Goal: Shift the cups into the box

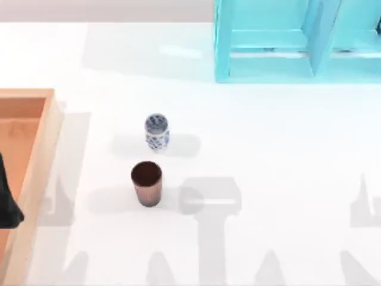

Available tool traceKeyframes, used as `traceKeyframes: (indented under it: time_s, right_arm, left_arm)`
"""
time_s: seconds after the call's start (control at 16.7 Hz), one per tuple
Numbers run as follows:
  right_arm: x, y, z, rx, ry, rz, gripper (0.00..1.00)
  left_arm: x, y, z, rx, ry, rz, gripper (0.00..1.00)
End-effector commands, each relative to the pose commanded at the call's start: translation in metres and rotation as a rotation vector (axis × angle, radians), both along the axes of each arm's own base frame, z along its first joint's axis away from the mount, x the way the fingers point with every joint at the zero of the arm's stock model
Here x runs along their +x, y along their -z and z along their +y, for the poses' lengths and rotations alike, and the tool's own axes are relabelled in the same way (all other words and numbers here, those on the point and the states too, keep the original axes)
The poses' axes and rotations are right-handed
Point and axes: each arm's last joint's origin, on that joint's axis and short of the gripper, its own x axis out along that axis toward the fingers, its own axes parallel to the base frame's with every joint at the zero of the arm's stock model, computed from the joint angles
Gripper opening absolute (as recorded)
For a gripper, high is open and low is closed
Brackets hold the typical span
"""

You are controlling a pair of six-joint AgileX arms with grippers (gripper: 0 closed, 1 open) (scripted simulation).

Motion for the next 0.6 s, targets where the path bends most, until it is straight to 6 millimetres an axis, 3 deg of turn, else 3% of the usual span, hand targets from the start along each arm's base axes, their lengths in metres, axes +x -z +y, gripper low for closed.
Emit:
traceKeyframes:
  time_s: [0.3, 0.6]
  right_arm:
    - [0.000, 0.000, 0.000, 0.000, 0.000, 0.000, 1.00]
    - [0.000, 0.000, 0.000, 0.000, 0.000, 0.000, 1.00]
  left_arm:
    - [0.000, -0.011, -0.002, -0.027, 0.020, 0.053, 1.00]
    - [0.014, -0.065, -0.014, -0.119, 0.092, 0.308, 1.00]
